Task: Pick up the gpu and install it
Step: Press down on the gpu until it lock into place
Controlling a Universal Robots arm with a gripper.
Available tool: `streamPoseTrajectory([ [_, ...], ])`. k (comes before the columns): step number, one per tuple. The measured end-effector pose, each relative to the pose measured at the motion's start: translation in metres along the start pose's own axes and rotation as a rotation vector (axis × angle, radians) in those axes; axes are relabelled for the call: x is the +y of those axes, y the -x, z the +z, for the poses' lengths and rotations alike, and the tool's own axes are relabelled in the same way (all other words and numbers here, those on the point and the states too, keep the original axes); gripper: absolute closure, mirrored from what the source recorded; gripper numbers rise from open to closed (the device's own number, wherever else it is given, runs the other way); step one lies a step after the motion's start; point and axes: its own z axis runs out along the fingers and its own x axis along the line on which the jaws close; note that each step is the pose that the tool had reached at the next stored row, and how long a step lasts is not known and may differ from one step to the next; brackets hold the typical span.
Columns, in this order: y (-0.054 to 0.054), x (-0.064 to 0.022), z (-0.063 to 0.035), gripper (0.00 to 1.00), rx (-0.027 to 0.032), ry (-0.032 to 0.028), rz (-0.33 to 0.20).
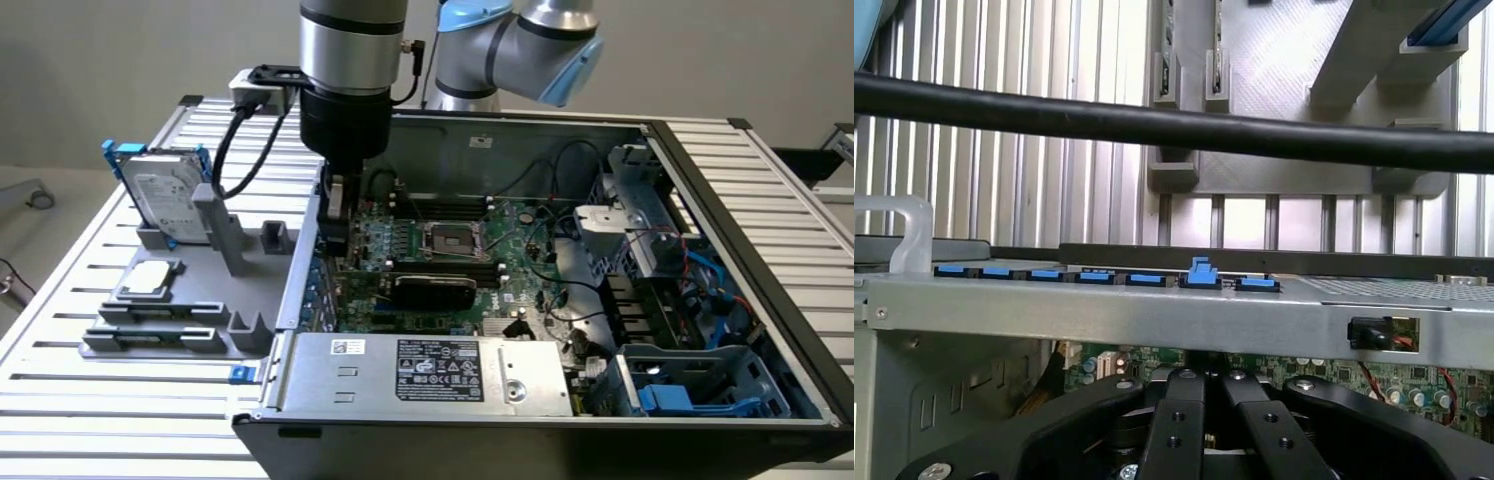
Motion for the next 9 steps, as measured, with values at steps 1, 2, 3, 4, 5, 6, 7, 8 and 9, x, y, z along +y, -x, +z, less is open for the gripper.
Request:
streamPoseTrajectory([
  [1, 0.0001, 0.0000, 0.0001, 0.89, 0.0014, 0.0001, 0.000],
  [2, 0.0003, 0.0000, 0.0002, 0.89, 0.0023, 0.0001, 0.001],
  [3, 0.0004, -0.0001, 0.0004, 0.89, 0.0032, 0.0002, 0.001],
  [4, 0.0006, -0.0001, 0.0005, 0.89, 0.0038, 0.0002, 0.001],
  [5, 0.0007, -0.0002, 0.0007, 0.89, 0.0043, 0.0002, 0.001],
  [6, 0.0008, -0.0002, 0.0009, 0.89, 0.0048, 0.0004, 0.001],
  [7, 0.0010, -0.0002, 0.0011, 0.89, 0.0052, 0.0004, 0.001],
  [8, 0.0010, -0.0002, 0.0012, 0.89, 0.0054, 0.0004, 0.001],
  [9, 0.0010, -0.0002, 0.0012, 0.89, 0.0054, 0.0004, 0.001],
])
